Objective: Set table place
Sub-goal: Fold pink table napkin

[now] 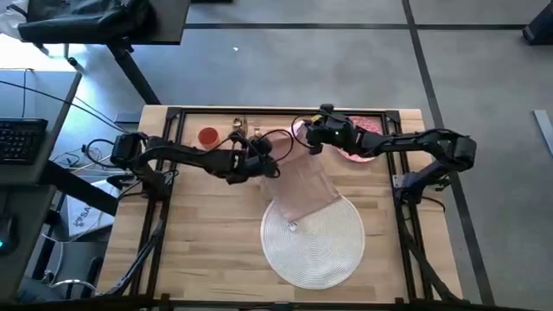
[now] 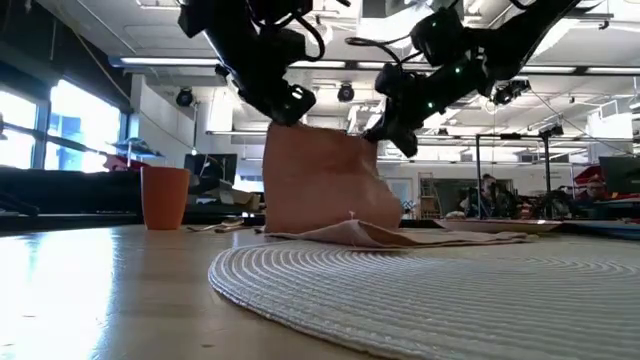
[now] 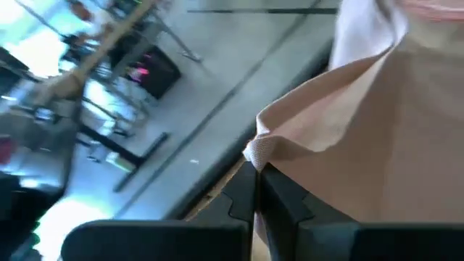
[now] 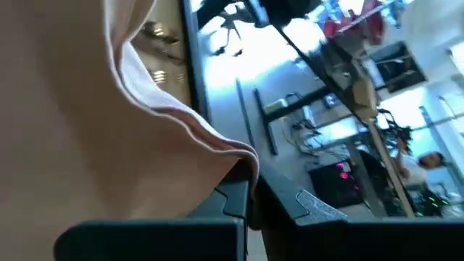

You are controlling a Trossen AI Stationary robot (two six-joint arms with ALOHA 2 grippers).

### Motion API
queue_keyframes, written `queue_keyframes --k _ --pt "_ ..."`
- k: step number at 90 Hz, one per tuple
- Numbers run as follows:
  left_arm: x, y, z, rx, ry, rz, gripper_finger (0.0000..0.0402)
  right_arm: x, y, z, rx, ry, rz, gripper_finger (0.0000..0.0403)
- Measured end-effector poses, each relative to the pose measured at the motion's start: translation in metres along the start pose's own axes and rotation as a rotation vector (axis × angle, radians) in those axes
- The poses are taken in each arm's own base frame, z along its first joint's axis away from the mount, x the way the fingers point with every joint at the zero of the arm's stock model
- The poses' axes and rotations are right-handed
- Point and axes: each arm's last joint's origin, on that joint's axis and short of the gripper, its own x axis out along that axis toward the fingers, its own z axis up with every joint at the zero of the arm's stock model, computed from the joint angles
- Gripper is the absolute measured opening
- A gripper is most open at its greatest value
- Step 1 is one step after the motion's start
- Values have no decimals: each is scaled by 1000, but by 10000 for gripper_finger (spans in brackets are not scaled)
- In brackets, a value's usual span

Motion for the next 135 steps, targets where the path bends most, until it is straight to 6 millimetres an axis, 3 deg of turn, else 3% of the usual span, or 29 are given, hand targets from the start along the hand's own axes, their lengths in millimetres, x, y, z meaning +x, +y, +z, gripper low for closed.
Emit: queue_keyframes --k 18,39,61,76,86,109,135 --pt "6 4 2 -30 10 -2 0 1 -15 4 46 -79 -110 0" --pt "-10 -7 0 -94 10 -157 0 0 7 -10 93 72 94 0" --pt "-51 -35 -7 -231 59 -487 0 -23 37 -11 61 172 423 0" --pt "-76 -65 -16 -286 60 -636 0 -50 46 -11 9 245 597 0" --pt "-86 -84 -23 -296 53 -692 0 -64 51 -12 66 294 714 0" --pt "-91 -112 -40 -315 107 -779 0 -83 71 -8 80 358 841 0" --pt "-90 -131 -45 -369 136 -893 0 -96 94 -23 12 402 914 0"
